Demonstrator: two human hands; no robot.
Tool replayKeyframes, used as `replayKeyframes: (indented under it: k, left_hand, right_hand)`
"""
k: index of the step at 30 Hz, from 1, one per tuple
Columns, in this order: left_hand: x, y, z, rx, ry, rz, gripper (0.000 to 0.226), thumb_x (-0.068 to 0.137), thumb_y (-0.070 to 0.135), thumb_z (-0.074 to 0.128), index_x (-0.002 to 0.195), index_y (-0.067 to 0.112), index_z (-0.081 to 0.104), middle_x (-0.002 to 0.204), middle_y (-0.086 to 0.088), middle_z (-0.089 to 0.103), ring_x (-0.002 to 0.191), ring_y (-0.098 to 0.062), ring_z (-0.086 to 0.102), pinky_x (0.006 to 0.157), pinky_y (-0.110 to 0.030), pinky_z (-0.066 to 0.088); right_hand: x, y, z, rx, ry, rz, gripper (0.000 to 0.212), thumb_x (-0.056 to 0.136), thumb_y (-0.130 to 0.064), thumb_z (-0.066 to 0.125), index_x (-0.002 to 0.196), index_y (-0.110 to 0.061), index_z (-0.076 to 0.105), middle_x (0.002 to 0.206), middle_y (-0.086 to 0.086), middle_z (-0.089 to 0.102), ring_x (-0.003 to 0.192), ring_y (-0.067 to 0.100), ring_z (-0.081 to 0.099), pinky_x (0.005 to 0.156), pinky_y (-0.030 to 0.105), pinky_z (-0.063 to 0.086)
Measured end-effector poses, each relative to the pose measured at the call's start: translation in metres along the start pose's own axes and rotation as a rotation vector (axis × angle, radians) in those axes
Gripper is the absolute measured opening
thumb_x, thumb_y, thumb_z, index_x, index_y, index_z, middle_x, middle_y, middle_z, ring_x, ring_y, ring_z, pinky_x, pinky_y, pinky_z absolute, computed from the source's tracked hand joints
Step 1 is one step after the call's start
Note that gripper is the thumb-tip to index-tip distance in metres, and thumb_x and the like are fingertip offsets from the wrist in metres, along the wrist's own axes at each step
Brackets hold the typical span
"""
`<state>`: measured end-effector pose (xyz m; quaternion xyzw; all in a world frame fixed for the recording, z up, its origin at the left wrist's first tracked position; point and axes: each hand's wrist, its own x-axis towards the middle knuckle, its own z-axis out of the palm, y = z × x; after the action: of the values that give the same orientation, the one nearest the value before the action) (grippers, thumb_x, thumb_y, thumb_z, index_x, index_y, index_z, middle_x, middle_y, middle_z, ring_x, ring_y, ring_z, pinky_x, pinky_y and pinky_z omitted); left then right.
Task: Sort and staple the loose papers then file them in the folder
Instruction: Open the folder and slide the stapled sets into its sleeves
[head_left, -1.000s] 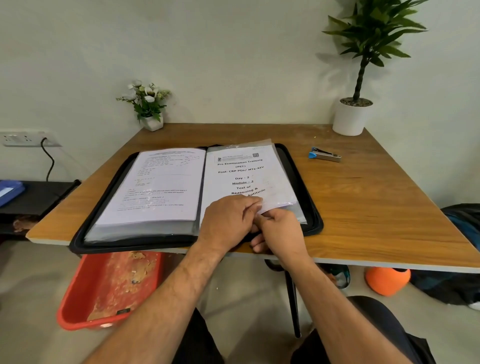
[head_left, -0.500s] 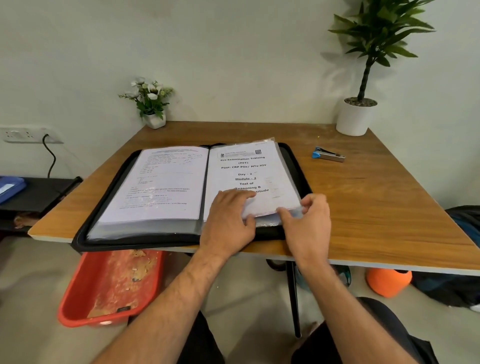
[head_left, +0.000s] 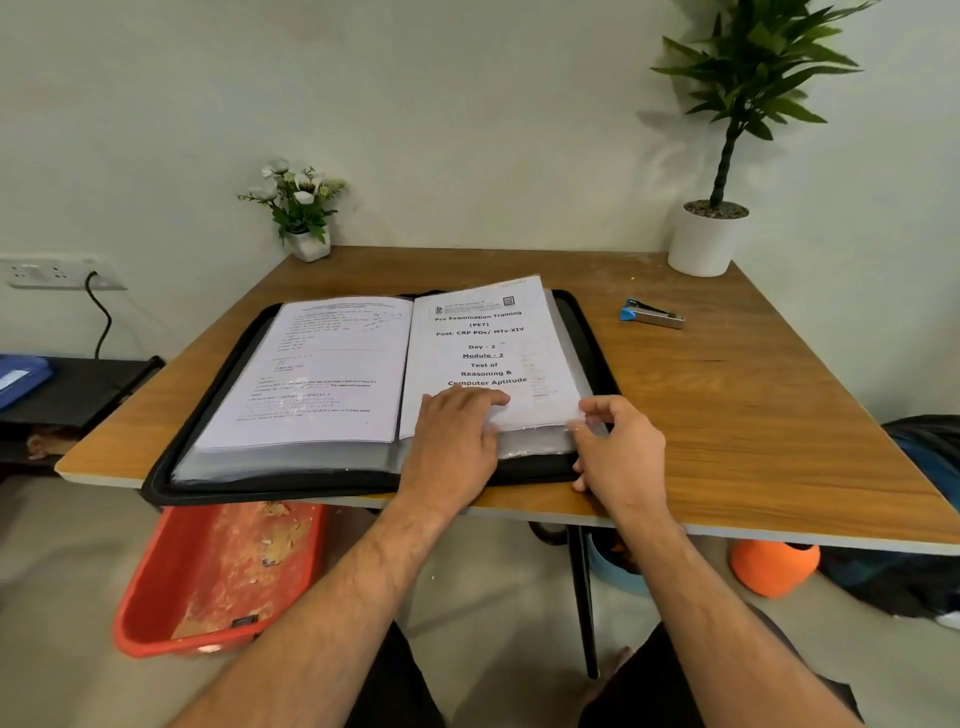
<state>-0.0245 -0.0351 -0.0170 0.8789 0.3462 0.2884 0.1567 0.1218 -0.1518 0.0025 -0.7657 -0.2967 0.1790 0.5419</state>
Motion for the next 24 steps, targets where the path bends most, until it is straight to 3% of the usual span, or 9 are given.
replayKeyframes:
  k: [3, 9, 13, 17, 19, 22, 24]
  left_hand:
    - [0.0, 0.0, -0.002, 0.006, -0.013, -0.011, 0.032, 0.094, 0.024, 0.066, 0.126, 0.026, 0.063, 0.126, 0.006, 0.063, 0.122, -0.014, 0.048, 0.115, -0.045, 0.035]
    - [0.001, 0.005, -0.001, 0.016, -0.025, -0.042, 0.03, 0.099, 0.034, 0.061, 0.129, 0.028, 0.06, 0.127, 0.008, 0.063, 0.121, -0.014, 0.054, 0.122, -0.036, 0.024]
    - [0.002, 0.005, -0.002, 0.011, -0.052, -0.056, 0.027, 0.098, 0.035, 0.063, 0.123, 0.027, 0.064, 0.119, 0.009, 0.065, 0.113, -0.011, 0.056, 0.114, -0.034, 0.036]
    - [0.003, 0.009, -0.024, -0.306, -0.215, -0.128, 0.039, 0.088, 0.027, 0.068, 0.127, 0.027, 0.067, 0.13, 0.013, 0.062, 0.121, -0.003, 0.053, 0.102, -0.015, 0.037]
    - [0.005, 0.005, -0.038, -0.346, -0.122, -0.207, 0.04, 0.088, 0.017, 0.062, 0.126, 0.028, 0.068, 0.13, 0.009, 0.064, 0.119, -0.009, 0.057, 0.102, -0.021, 0.041]
    - [0.009, -0.021, -0.057, 0.011, 0.107, -0.375, 0.048, 0.085, 0.006, 0.056, 0.129, 0.023, 0.068, 0.129, -0.005, 0.068, 0.121, -0.028, 0.058, 0.108, -0.038, 0.043]
    - [0.012, -0.049, -0.071, 0.303, 0.054, -0.566, 0.053, 0.087, 0.016, 0.056, 0.139, 0.021, 0.058, 0.14, -0.012, 0.059, 0.132, -0.035, 0.048, 0.116, -0.047, 0.032]
  right_hand:
    - [-0.001, 0.002, -0.003, 0.031, 0.024, -0.002, 0.009, 0.097, -0.015, 0.064, 0.104, -0.018, 0.066, 0.089, 0.003, 0.069, 0.043, 0.007, 0.059, 0.04, 0.019, 0.048]
    - [0.0, 0.001, -0.008, 0.078, 0.048, -0.061, 0.008, 0.095, -0.016, 0.067, 0.103, -0.018, 0.067, 0.088, 0.0, 0.07, 0.047, 0.011, 0.062, 0.042, 0.021, 0.052]
    - [0.001, 0.002, -0.009, 0.078, 0.027, -0.044, 0.013, 0.095, -0.01, 0.064, 0.104, -0.018, 0.067, 0.085, 0.001, 0.071, 0.046, 0.013, 0.063, 0.044, 0.022, 0.052]
    - [-0.003, 0.004, -0.011, 0.114, 0.001, -0.055, 0.019, 0.092, -0.009, 0.058, 0.106, -0.015, 0.068, 0.079, 0.01, 0.071, 0.045, 0.014, 0.061, 0.044, 0.022, 0.051]
    - [-0.002, 0.005, -0.013, 0.127, 0.023, -0.07, 0.014, 0.095, -0.019, 0.062, 0.107, -0.016, 0.067, 0.087, 0.008, 0.071, 0.045, 0.012, 0.06, 0.043, 0.022, 0.05]
    - [0.001, 0.007, -0.014, 0.063, 0.061, -0.082, 0.016, 0.096, -0.028, 0.066, 0.108, -0.019, 0.065, 0.101, -0.001, 0.068, 0.046, 0.008, 0.062, 0.042, 0.019, 0.049]
    - [0.001, 0.008, -0.013, 0.028, 0.063, -0.088, 0.015, 0.096, -0.025, 0.065, 0.108, -0.018, 0.065, 0.102, -0.004, 0.067, 0.047, 0.007, 0.062, 0.041, 0.018, 0.048]
